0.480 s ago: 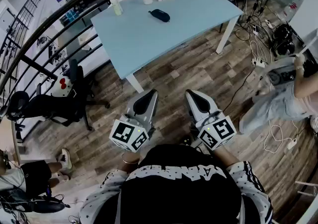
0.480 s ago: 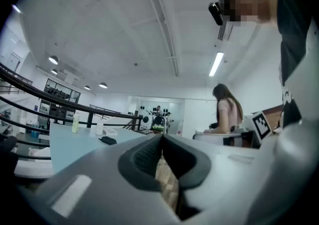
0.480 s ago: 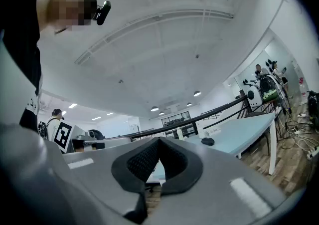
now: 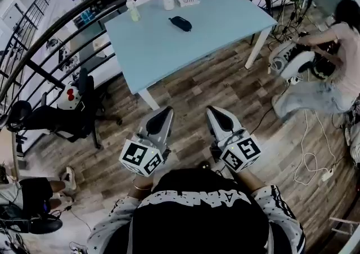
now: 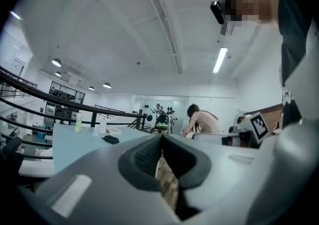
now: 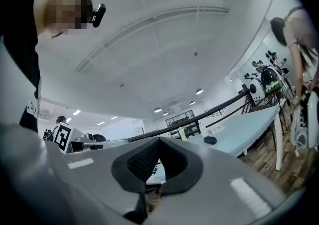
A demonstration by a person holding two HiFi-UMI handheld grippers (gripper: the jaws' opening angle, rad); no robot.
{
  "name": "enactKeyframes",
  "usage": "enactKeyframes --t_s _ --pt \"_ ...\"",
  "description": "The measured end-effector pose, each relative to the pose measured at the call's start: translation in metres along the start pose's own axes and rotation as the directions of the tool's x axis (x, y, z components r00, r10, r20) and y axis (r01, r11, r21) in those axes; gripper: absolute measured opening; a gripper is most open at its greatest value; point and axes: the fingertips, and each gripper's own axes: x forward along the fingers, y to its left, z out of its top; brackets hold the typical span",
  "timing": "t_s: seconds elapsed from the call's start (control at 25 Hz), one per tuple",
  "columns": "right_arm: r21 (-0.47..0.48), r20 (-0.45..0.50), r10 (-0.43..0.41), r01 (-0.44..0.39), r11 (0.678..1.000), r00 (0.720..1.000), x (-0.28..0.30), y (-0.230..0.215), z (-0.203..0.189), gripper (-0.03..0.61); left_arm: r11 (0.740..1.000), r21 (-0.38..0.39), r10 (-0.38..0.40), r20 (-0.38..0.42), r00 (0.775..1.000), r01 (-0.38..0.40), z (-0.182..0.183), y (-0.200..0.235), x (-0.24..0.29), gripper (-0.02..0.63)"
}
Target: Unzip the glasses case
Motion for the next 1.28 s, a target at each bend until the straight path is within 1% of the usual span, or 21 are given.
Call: enactKeyframes --t_s 0.16,0.36,0.52,0.64,0.88,1.04,1.28 --pt "-0.009 0.011 0.019 -0.019 1.000 1.000 -0.002 -0.014 0.008 -0.003 1.000 0.012 0.026 -0.006 1.000 -0.026 0.000 -0.003 0.010 0.000" --pt "-0.001 0.023 0.019 -0.019 1.000 1.000 -0.011 -0.035 0.011 -0.003 1.000 0.029 0.013 -0.016 1.000 -0.012 -0.004 -0.019 0.030 0.000" --pt "0.004 0.033 0.006 -0.006 1.000 0.999 -0.024 -0.050 0.016 -0.003 1.000 0.026 -0.003 -0.032 0.999 0.004 -0.008 -0.030 0.045 0.000" --pt "-0.006 0.043 -0.024 0.024 1.000 0.999 -0.035 -0.062 0.021 -0.003 0.999 0.029 -0.035 -0.033 0.999 0.036 -0.007 -0.041 0.059 0.000" --pt "0.008 0.053 -0.082 0.082 0.997 0.995 -0.052 -0.079 0.022 -0.003 0.994 0.024 -0.108 -0.044 0.993 0.109 -0.011 -0.059 0.079 0.000" --pt "0.008 0.049 -0.112 0.112 0.994 0.992 -0.052 -0.092 0.021 -0.003 0.991 0.002 -0.132 -0.055 0.990 0.132 -0.018 -0.056 0.094 0.000" --pt "-0.036 0.047 -0.166 0.168 0.985 0.985 -0.039 -0.121 0.031 -0.003 0.981 -0.038 -0.190 -0.016 0.982 0.189 -0.018 -0.042 0.137 0.000"
